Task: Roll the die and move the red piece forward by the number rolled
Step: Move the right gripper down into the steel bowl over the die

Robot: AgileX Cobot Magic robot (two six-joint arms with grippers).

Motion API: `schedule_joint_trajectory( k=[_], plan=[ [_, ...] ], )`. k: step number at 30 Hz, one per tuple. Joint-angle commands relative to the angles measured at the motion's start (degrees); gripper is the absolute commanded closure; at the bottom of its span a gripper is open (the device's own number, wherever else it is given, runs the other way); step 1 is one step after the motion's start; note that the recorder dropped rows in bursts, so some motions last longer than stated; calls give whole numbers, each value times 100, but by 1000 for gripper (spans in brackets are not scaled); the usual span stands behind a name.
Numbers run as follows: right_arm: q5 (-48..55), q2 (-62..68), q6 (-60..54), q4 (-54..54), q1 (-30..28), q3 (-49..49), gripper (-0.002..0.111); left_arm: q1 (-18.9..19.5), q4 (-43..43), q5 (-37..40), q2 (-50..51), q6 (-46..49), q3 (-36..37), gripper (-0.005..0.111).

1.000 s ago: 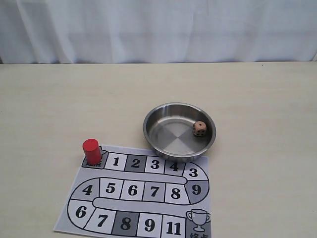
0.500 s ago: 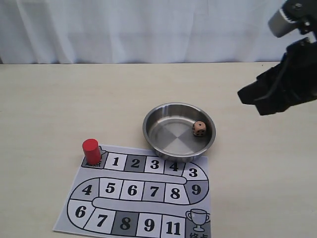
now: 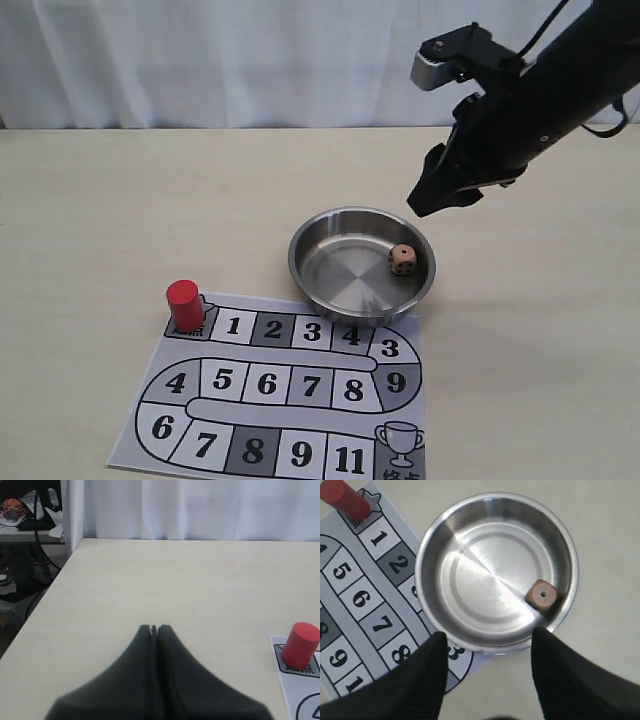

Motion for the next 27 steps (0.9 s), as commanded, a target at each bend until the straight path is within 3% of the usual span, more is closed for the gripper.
schedule_joint_trajectory(
  k=[1, 9, 19, 27],
  plan=[
    [9, 536, -746, -21, 7, -320, 59, -1, 2, -76, -3, -32, 11, 107],
    [9, 1385, -1379, -139, 90, -778, 59, -1, 2, -76, -3, -32, 11, 107],
    [-375, 1952, -1392, -2197, 971, -1011, 59, -1, 2, -76, -3, -32, 11, 107],
    [-620, 2377, -1392, -2497, 1069, -1001, 59, -1, 2, -76, -3, -32, 11, 107]
  ],
)
